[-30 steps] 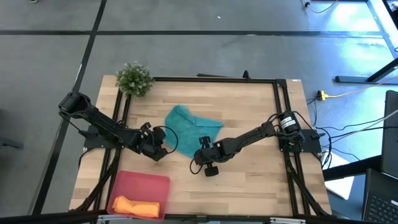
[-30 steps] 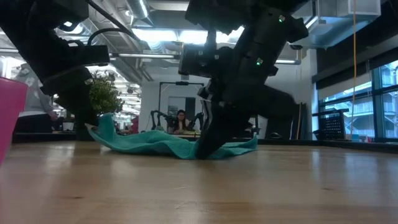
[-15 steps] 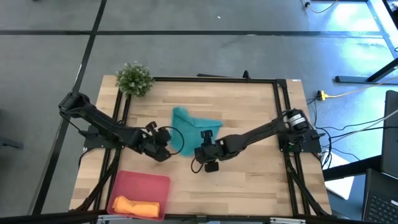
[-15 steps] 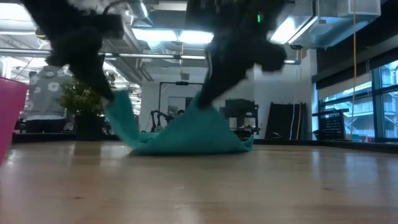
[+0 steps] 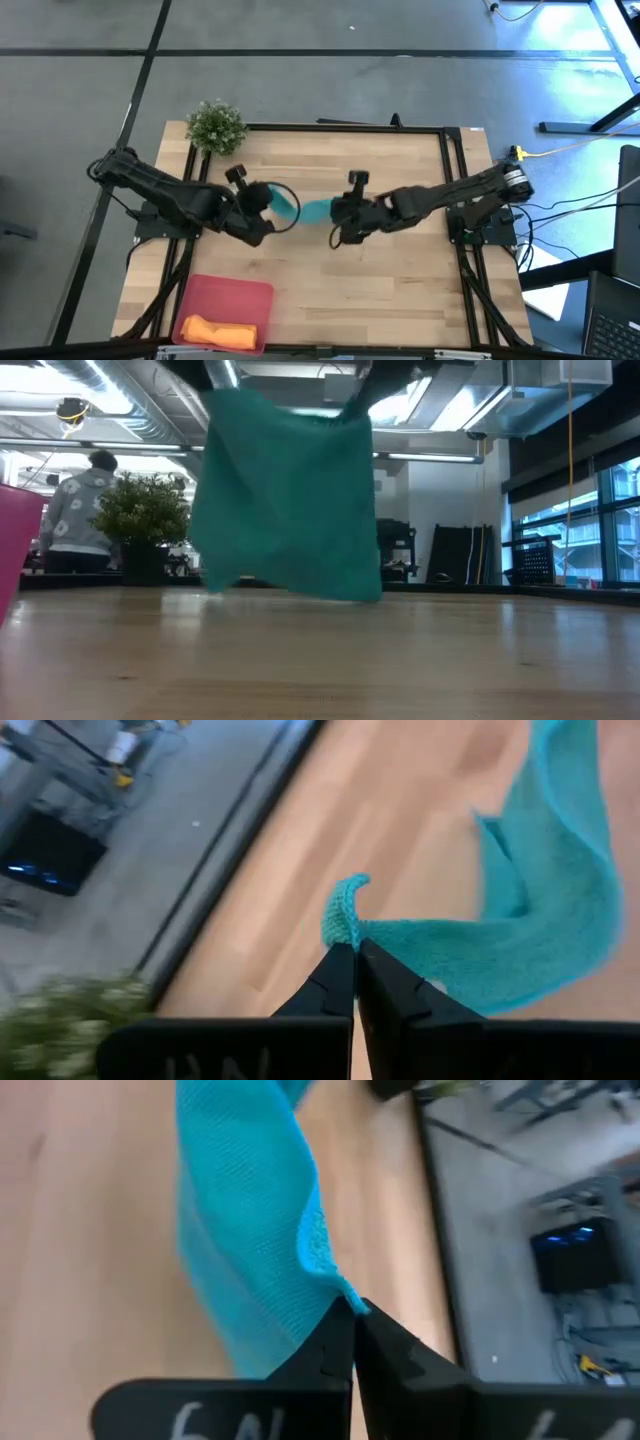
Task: Roll microfiber towels into tight, uniform cylinder then place into a basket
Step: Fold the blue microfiber cloth
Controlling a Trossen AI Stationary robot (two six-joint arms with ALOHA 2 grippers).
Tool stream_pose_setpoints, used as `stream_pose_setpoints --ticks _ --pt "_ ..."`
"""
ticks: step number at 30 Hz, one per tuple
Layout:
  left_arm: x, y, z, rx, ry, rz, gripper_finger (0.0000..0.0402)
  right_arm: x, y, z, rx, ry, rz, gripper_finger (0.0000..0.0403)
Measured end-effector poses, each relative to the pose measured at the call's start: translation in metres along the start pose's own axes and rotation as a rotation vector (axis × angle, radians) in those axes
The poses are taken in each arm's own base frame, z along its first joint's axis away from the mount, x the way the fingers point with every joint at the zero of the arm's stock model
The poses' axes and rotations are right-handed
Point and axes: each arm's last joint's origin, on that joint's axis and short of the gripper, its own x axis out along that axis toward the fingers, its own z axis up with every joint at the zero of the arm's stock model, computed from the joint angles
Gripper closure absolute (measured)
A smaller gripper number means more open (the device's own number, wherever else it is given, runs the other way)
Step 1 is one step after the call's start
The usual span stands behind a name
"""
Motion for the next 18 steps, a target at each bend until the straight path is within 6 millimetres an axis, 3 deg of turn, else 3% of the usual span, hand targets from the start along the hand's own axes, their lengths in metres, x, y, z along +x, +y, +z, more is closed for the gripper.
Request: stream_pose_setpoints --ticks 7,12,15,18 --pt "-0.015 0.035 0.026 -0.042 0.003 0.092 0.0401 -0.026 -0.049 -0.004 0.108 -0.049 -0.129 0.0398" --pt "-0.007 0.051 0.033 -0.059 0.041 0.143 0.0401 -0.032 -0.075 -0.009 0.127 -0.049 -0.179 0.0398" --pt "0.000 0.054 0.033 -0.005 0.128 0.062 0.0401 -0.030 -0.084 -0.010 0.129 -0.060 -0.114 0.0398" --pt "0.007 0.058 0.032 -0.018 0.126 0.126 0.0401 -0.027 -0.092 -0.013 0.170 -0.040 -0.167 0.0398"
